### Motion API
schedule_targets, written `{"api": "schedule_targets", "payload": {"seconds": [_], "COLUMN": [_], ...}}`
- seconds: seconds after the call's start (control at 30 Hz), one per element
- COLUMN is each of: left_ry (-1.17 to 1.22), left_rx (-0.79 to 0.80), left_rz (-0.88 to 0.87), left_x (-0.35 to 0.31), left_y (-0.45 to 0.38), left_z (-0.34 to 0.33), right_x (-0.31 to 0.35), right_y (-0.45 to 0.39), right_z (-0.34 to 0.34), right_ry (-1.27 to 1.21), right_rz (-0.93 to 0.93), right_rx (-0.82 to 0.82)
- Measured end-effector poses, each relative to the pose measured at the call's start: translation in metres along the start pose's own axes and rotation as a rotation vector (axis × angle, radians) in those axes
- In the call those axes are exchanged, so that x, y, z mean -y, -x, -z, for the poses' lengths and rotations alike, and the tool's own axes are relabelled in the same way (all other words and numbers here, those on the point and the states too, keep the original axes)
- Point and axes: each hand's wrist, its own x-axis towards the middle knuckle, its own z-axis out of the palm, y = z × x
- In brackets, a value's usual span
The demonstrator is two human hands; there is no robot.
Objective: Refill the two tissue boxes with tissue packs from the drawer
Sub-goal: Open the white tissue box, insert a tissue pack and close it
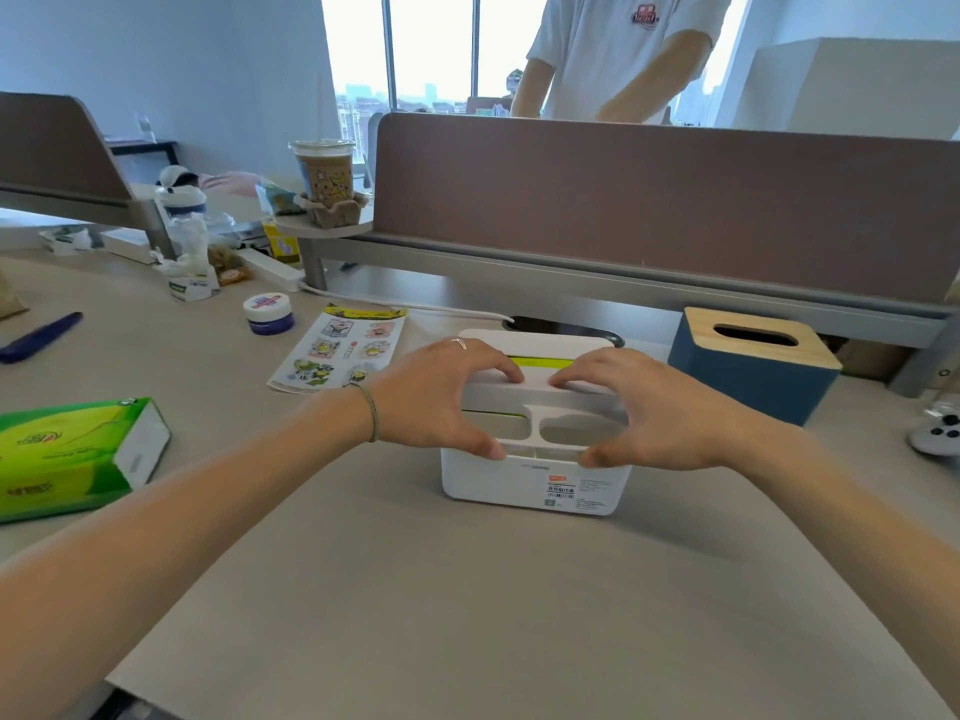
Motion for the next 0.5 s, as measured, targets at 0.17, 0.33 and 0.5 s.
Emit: {"api": "schedule_targets", "payload": {"seconds": [0.17,0.33,0.5], "left_ry": [-0.009,-0.027,-0.034], "left_rx": [-0.001,0.006,0.015], "left_rz": [-0.003,-0.009,-0.002], "left_x": [-0.0006,-0.0006,0.0014], "left_y": [-0.0013,-0.0013,-0.0001], "left_z": [0.0006,-0.0017,-0.0002], "right_x": [-0.0003,-0.0025,0.0006], "right_y": [-0.0010,-0.0004,-0.0028], "right_z": [0.0008,0.0017,-0.0008], "right_ry": [0.010,-0.028,-0.033], "right_rz": [0.010,0.018,0.017], "right_rx": [-0.027,-0.008,-0.002]}}
